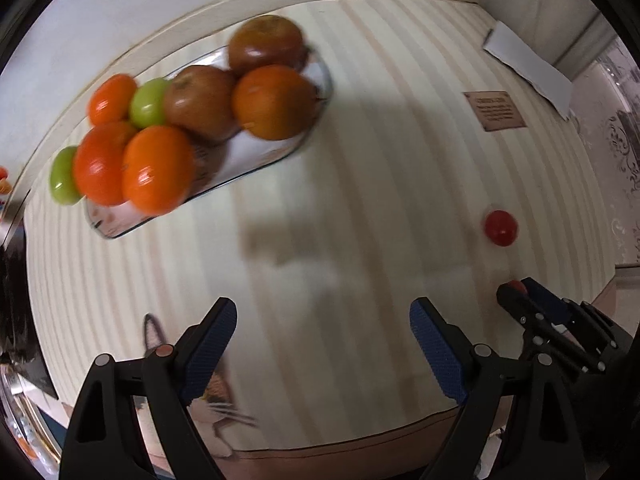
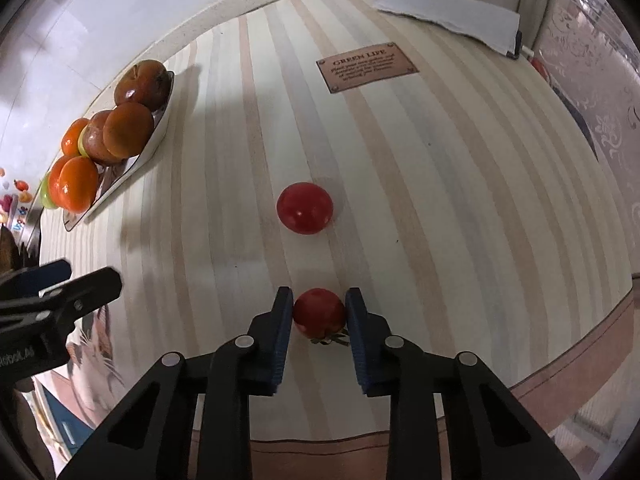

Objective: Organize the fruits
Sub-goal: 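Grasp a red cherry tomato with the right tool while the left tool grasps the other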

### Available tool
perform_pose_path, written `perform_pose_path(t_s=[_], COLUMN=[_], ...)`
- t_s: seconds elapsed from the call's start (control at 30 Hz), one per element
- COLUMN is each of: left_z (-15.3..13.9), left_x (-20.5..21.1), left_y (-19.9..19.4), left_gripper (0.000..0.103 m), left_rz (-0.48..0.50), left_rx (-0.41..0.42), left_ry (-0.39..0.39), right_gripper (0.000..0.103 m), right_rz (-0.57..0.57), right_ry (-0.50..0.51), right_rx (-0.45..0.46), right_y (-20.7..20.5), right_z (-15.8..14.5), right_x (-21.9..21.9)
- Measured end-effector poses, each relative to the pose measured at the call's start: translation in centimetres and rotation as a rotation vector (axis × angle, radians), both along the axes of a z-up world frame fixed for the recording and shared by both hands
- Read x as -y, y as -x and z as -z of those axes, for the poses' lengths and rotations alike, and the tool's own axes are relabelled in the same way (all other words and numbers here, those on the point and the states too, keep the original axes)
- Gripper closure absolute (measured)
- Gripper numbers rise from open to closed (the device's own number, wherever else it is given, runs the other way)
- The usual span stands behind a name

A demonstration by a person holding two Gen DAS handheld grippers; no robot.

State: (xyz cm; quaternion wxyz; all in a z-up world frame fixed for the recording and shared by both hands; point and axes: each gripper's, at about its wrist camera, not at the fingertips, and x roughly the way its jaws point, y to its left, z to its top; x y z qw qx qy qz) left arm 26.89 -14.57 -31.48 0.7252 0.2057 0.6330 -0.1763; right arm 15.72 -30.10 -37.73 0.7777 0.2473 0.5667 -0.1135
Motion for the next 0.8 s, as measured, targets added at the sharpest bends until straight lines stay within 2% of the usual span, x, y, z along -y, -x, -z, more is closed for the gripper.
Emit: perform_pose_path(t_s=[0.17, 0.3, 0.47, 0.6, 0.67, 0.8], left_z=[0.3, 1.2, 3.2, 4.5, 4.9, 4.8], left_x=[4.1, 8.3, 12.0, 13.3, 13.7, 14.3], left_y=[0.3, 1.0, 1.8, 1.7, 1.7, 2.0], left_gripper=[0.017, 0.024, 0.028, 0.040, 0.042, 0.054], left_rz=[0.046, 0.116, 0.185, 0.210, 0.221, 0.240], left_rx=[-0.062, -0.111, -0.135, -0.153, -0.152, -0.132], left_ry=[0.101, 0.149, 0.129, 0.104, 0.097, 0.092], right_gripper=[0.074, 0.074, 0.074, 0.074, 0.074, 0.074], right_rz=[0.070, 0.131, 0.203, 0.245, 0.255, 0.267], right_ry=[0.022, 0.036, 0.037, 0.028, 0.026, 0.022], right_rx=[0.013, 0.009, -0.008, -0.011, -0.011, -0.011], right_y=[1.6, 3.2, 4.8, 5.7, 5.9, 6.1], right_z=[-0.7, -0.9, -0.3, 0.0, 0.1, 0.1], right_x=[3.0, 6.1, 9.1, 10.7, 10.9, 11.1])
